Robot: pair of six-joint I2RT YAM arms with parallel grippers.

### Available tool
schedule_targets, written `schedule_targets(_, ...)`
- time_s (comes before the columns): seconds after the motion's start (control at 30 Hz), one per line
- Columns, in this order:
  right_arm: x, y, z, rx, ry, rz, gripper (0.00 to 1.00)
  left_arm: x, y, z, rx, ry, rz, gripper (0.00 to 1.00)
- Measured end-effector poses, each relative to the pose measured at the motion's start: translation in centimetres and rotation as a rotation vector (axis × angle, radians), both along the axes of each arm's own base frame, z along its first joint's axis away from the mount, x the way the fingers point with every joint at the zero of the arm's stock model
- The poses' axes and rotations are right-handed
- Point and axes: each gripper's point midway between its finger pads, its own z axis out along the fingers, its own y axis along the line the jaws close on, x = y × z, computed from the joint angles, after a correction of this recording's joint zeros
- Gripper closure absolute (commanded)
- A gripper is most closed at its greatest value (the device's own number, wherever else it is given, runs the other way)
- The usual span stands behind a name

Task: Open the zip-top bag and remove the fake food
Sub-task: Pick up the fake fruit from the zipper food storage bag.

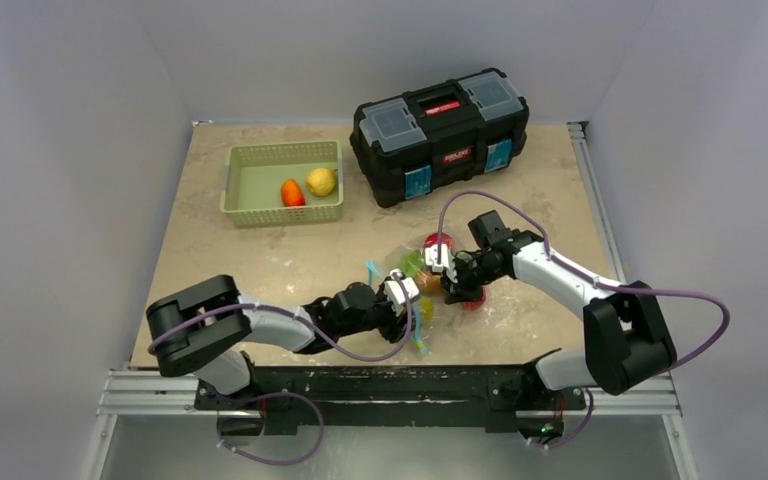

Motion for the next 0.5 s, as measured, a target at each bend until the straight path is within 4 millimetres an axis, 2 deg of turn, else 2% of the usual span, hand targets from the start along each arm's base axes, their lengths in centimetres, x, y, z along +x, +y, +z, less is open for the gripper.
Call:
schedule_targets(0.27, 0.0, 0.0, 0.0, 0.000, 0.000, 0.000, 1.00, -0.9, 1.8, 3.6, -0.018, -0.008, -0.001, 1.00)
schedule_targets(0.5, 0.0, 0.0, 0.0, 0.000, 0.000, 0.000, 1.00, -1.6, 3.9, 4.0, 0.038, 0.015, 0.018, 1.00)
